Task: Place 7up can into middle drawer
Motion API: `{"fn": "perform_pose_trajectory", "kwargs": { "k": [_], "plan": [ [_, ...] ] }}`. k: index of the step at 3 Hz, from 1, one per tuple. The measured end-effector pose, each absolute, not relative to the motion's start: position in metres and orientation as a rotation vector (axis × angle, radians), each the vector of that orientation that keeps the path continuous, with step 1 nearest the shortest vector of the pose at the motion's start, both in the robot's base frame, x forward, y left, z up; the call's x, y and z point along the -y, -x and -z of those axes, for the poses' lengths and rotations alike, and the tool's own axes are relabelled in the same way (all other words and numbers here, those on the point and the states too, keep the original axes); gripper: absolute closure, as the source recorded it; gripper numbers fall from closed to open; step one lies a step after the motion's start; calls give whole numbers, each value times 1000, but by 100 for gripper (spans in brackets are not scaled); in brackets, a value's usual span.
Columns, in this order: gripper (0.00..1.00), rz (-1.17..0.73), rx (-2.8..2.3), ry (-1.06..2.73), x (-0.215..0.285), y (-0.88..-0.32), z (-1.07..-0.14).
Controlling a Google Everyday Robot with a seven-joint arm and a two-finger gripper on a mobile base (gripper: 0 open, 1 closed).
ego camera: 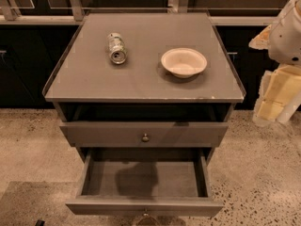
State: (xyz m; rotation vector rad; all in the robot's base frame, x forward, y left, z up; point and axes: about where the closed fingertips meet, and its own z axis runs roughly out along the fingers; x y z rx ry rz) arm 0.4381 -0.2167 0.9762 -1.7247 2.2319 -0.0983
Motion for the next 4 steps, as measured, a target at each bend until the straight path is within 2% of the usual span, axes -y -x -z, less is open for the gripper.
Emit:
{"fn": "perform_pose_trajectory", "kwargs": {
  "k": [2, 4],
  "plan": [
    [0, 57, -2120, 1733, 197, -461, -978],
    [0, -280, -1985, 1449, 114, -535, -984]
  ]
}}
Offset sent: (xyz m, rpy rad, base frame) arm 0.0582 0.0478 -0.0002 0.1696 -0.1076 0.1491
